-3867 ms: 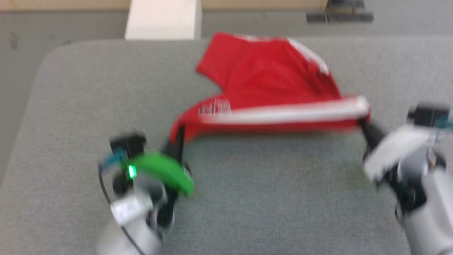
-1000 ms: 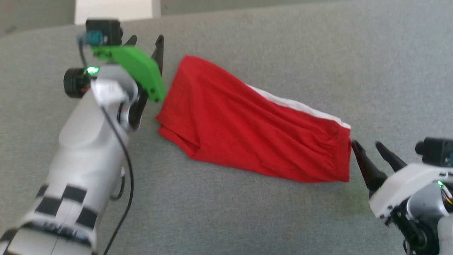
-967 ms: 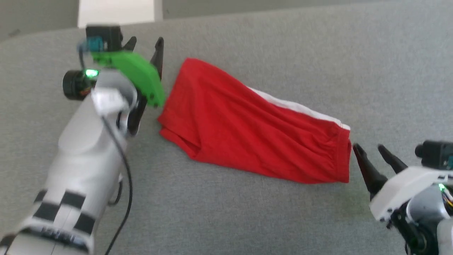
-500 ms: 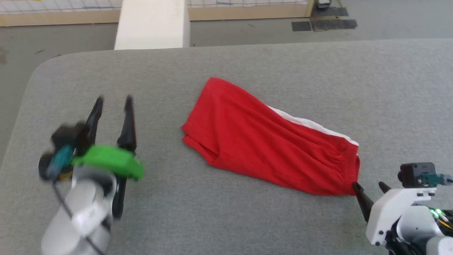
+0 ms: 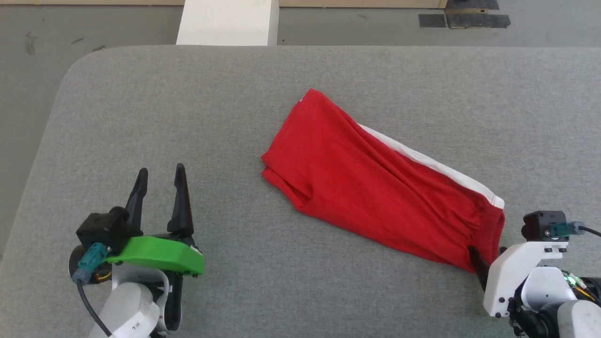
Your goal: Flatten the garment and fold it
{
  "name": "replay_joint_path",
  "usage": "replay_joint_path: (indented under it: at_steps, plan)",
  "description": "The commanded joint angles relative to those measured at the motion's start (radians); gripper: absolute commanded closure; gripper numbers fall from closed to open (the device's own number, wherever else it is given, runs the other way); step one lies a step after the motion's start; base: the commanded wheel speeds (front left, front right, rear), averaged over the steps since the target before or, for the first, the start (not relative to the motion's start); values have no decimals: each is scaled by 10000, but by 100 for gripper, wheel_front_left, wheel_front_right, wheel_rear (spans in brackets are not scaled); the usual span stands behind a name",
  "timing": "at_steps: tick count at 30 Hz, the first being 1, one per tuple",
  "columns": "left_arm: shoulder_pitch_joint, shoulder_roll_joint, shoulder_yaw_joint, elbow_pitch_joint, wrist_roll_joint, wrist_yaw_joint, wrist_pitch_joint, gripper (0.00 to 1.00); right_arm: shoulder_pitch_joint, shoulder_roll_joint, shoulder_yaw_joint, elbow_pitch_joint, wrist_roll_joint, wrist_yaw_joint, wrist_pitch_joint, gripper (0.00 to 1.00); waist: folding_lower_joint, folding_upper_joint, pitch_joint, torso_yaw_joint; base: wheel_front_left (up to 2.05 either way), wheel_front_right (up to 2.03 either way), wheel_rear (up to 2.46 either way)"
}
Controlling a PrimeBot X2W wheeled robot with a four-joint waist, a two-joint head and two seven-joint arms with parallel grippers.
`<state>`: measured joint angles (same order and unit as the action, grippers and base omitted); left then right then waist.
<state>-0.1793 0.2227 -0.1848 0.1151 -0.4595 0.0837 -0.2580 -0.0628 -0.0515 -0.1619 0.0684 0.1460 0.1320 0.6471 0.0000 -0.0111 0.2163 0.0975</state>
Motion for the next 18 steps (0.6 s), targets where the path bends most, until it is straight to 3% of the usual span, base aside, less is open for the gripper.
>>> replay_joint_path:
  at_steps: [1, 6, 7, 8, 12, 18]
  plan:
    - [69, -81, 42, 15, 114, -101, -36, 0, 23, 12, 2, 203, -60, -13, 132, 0, 0, 111, 54, 49, 0, 0, 0]
    - [30, -257, 47, 234, 258, -374, -37, 0, 78, 12, 406, 609, 39, -13, 393, 0, 0, 111, 88, -4, 0, 0, 0]
    - [25, -284, 34, 299, 272, -430, -37, 0, 67, 12, 504, 651, 4, -13, 423, 57, 0, 111, 97, -22, 0, 0, 0]
    - [10, -309, 29, 349, 289, -476, -37, 0, 44, 12, 624, 656, 7, -13, 385, 100, 0, 111, 108, -34, 0, 0, 0]
    - [-52, -321, -28, 648, 285, -578, 17, 0, -40, 12, 739, 586, 91, -13, 172, 100, 0, 111, 111, -75, 0, 0, 0]
    - [-1023, -334, -272, 954, -43, -590, 1636, 0, -164, 12, 537, 298, 175, -13, -24, 100, 0, 111, 93, -156, 0, 0, 0]
